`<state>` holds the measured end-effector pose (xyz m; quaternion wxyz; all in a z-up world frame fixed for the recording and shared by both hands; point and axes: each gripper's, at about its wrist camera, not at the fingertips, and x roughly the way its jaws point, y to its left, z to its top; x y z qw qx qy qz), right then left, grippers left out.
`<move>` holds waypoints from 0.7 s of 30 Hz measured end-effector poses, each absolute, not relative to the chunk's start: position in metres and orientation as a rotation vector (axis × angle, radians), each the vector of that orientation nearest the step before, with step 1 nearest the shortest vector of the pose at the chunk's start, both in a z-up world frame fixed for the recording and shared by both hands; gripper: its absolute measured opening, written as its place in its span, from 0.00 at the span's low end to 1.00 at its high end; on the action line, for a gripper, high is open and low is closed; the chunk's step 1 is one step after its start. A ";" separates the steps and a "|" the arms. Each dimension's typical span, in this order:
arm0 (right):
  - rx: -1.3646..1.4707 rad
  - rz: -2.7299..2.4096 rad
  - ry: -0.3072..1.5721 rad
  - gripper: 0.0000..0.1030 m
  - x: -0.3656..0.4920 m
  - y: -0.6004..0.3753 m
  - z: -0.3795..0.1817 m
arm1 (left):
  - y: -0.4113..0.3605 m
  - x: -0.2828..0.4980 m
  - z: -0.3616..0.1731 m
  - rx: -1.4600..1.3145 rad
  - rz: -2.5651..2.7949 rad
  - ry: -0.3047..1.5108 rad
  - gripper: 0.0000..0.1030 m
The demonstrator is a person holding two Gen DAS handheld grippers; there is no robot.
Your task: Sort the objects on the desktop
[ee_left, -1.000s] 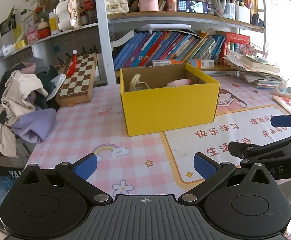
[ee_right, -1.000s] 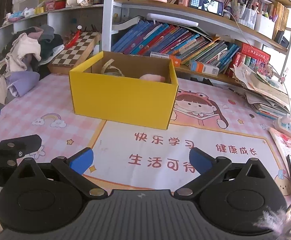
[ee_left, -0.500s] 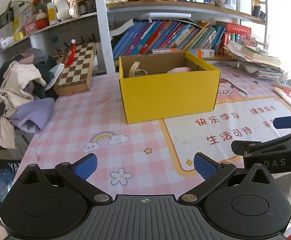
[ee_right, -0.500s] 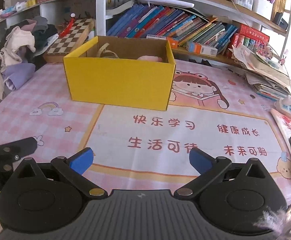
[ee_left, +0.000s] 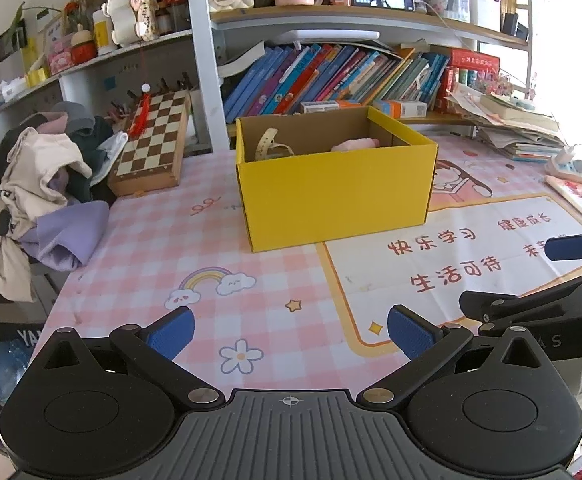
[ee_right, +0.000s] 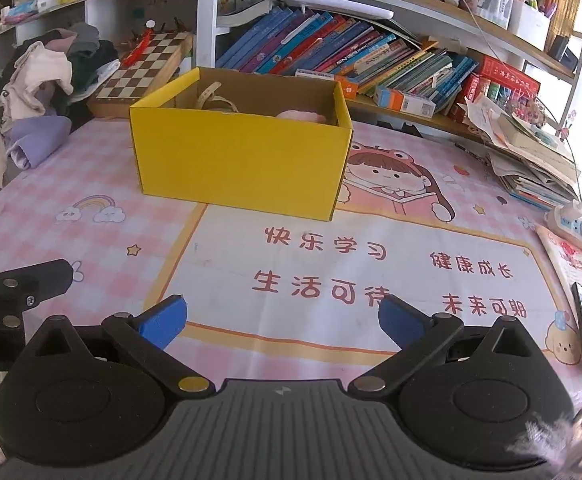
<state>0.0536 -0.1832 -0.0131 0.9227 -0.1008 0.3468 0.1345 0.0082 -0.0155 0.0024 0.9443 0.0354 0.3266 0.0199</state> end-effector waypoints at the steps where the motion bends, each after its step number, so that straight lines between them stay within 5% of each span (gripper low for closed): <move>1: -0.208 0.277 0.712 1.00 0.053 -0.183 -0.013 | -0.016 0.008 0.002 0.072 0.039 0.667 1.00; 21: -0.211 0.278 0.709 1.00 0.052 -0.185 -0.011 | -0.019 0.008 0.001 0.063 0.004 0.690 1.00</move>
